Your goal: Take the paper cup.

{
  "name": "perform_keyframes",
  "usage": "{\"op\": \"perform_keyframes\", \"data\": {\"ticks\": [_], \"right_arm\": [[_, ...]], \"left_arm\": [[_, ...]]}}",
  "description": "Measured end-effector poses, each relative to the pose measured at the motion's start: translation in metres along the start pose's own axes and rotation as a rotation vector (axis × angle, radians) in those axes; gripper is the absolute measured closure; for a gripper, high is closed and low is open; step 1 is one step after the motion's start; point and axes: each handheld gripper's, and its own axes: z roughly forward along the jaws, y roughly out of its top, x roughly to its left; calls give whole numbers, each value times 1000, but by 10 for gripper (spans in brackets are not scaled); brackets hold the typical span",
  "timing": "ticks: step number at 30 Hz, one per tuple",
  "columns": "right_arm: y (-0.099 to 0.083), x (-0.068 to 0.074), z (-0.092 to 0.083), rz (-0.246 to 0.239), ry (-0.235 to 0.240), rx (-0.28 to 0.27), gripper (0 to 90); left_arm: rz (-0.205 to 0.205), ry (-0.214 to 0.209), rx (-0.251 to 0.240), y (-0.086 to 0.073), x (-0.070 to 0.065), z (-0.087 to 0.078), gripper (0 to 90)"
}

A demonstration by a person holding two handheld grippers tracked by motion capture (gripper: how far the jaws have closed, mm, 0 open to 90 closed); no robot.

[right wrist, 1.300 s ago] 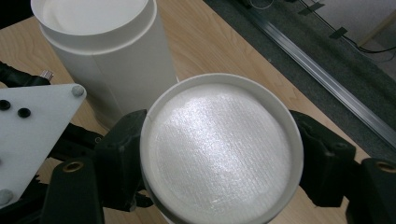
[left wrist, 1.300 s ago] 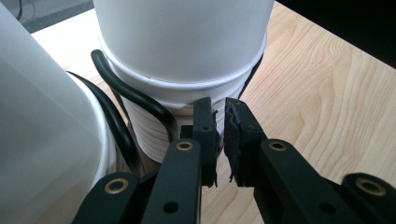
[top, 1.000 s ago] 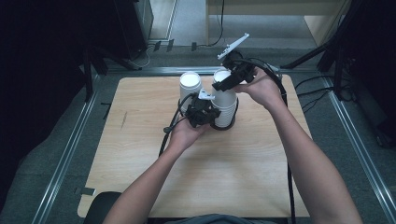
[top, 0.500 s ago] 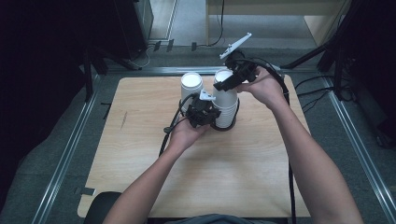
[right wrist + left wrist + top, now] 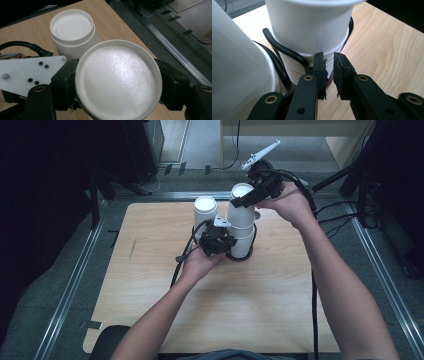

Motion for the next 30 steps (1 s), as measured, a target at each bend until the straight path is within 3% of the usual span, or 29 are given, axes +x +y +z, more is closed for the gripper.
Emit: {"op": "perform_keyframes", "data": {"ticks": [6,17,22,30], "right_arm": [[10,4,-12,-1,-12,-4,269],[24,12,-56,-12,-22,-16,267],[22,16,-67,-10,-4,-17,267],[2,30,-88,-26,52,-30,265]], "left_arm": [[2,-6,7,0,1,-1,788],[-18,-35,9,-1,4,-1,742],[-11,-50,13,-1,3,-2,724],[-12,-93,5,-1,3,-9,674]]}}
